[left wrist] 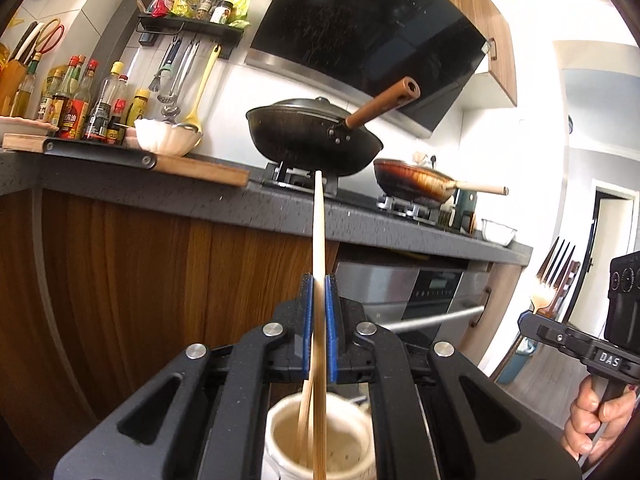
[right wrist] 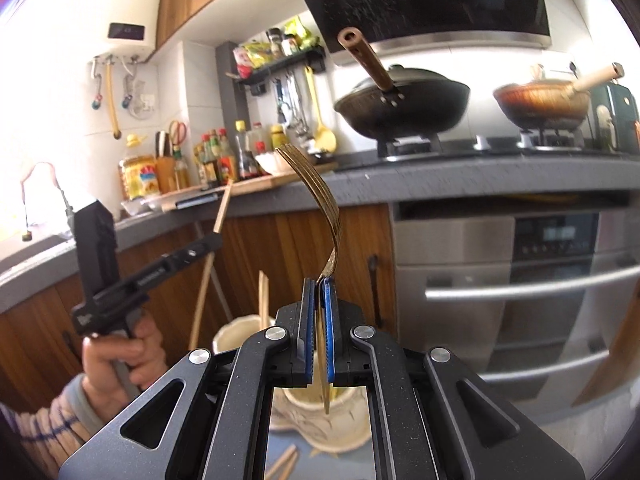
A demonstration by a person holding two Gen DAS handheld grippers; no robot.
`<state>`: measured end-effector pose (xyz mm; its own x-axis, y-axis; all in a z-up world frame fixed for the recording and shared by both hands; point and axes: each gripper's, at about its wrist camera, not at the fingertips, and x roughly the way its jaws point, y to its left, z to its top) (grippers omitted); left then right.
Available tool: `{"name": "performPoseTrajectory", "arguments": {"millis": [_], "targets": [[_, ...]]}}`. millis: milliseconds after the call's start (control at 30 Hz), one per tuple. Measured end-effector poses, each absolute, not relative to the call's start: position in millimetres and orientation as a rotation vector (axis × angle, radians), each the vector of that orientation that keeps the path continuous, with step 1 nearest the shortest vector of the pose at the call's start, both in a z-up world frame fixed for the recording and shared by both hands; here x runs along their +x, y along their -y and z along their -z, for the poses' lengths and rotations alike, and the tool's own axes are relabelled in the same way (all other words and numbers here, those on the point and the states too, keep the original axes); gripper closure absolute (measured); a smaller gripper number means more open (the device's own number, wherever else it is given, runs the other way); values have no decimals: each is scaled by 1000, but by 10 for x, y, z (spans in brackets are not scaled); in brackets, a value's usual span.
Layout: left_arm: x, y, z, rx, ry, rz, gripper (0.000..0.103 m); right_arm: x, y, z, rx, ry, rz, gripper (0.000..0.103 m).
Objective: Organize utensils
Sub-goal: 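Lift chopstick into ceramic holder with left tool while right tool carries gold spoon there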
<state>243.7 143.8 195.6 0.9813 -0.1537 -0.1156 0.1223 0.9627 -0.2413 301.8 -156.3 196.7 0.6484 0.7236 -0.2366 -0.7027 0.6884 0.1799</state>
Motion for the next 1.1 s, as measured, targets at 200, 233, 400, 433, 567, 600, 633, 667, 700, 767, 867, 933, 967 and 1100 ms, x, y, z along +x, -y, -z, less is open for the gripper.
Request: {"name": "performPoseTrajectory", "arguments": {"millis": [200,233,400,433,567,600,633,667,700,767,867,933,967,1100], "targets": [[2617,-1389,-1892,-243,-79,164,97,3122,1464,-2043,85,-281,-842,98],[2668,-1378,-1841,-242,-86,160,97,3157,1438,-2028,86,-286,-845,98],[2766,-1381,-1622,-240,-131,132,97,3276,1302,-1908,72,-325,-846,98],[2767,-1390,-1569,-245,-146,128,97,3280,1275,-1877,63,-334,-843,98],[2675,-1403,-1427,-253,-192,117,97,3310,1180,-1737,30,-377,-838,98],[2657,-1405,-1408,-255,-200,117,97,3319,1169,-1706,29,-387,-840,98],[2617,-1397,-1378,-252,-210,116,97,3327,1157,-1673,28,-399,-840,98],[2580,-1389,-1354,-249,-217,116,97,3337,1144,-1639,29,-411,-842,97],[2548,-1376,-1332,-245,-224,118,97,3348,1133,-1614,29,-421,-842,97],[2497,-1332,-1305,-217,-238,110,97,3362,1099,-1555,22,-441,-841,97],[2467,-1281,-1280,-181,-255,99,97,3384,1050,-1475,11,-464,-841,97],[2478,-1267,-1264,-172,-271,97,97,3407,1020,-1423,7,-480,-842,97],[2496,-1256,-1252,-166,-285,95,97,3419,1005,-1398,5,-488,-842,97],[2534,-1230,-1221,-150,-316,80,97,3470,952,-1331,4,-509,-846,97]]}}
